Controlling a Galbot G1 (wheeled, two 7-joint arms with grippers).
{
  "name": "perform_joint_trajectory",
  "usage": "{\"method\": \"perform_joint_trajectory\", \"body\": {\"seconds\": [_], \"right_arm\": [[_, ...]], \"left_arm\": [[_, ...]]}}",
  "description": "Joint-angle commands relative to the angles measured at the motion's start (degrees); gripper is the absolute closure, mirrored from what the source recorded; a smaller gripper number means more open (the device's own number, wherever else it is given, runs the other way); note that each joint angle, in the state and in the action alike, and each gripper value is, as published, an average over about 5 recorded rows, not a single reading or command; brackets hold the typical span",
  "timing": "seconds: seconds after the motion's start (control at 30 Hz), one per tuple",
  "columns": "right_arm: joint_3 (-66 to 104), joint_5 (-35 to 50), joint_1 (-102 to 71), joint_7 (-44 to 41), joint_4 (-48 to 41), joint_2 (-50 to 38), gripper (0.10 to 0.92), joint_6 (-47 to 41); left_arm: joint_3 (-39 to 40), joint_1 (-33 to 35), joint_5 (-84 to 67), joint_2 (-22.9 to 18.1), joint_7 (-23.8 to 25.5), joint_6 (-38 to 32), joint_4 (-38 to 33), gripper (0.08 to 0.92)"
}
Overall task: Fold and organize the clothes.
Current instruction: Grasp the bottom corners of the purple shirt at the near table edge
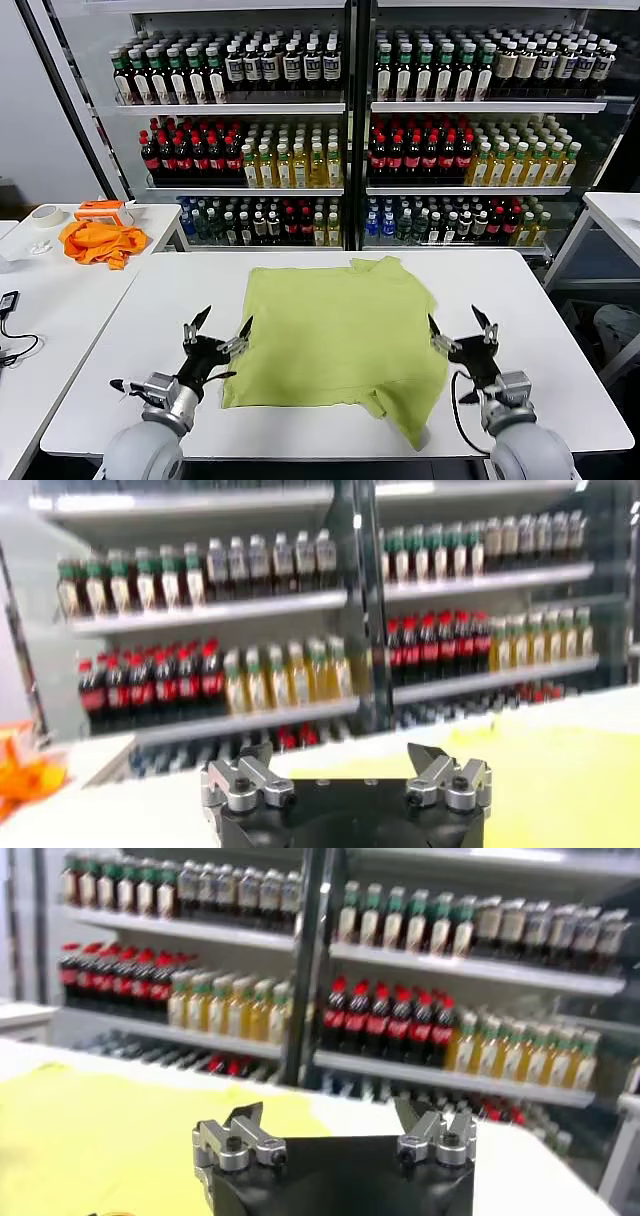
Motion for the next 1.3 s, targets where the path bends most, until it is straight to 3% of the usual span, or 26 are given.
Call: {"method": "perform_joint_trajectory", "body": {"seconds": [0.03,0.3,0.67,1.17,1.3], "right_arm": [[-0.1,4.7,-8.9,1.2,6.0,-3.3,0.203,-2.4],[-0.1,2.8,-14.2,1.9,5.9,-2.5,0.203,-0.1],[-5.4,-0.4,-12.2,4.6,2.5,-0.1,0.203,1.9],[-10.1,3.8,-7.9,10.2,1.1,2.0,0.203,-0.1],[-10.8,5.4,-6.3,11.1,-0.5,2.6,0.268,-1.0]], "left_arm": [[-1.4,7.3,-4.0,2.4,-3.2,8.1,-4.9,0.177],[-0.4,9.0,-6.3,0.6,-6.1,12.6,-7.2,0.177],[0.3,9.9,-5.6,-1.1,-9.1,12.9,-6.0,0.177],[1.2,9.1,-3.8,-3.3,-10.8,12.5,-4.4,0.177],[1.7,8.8,-3.0,-3.5,-11.0,12.3,-3.8,0.185]]}}
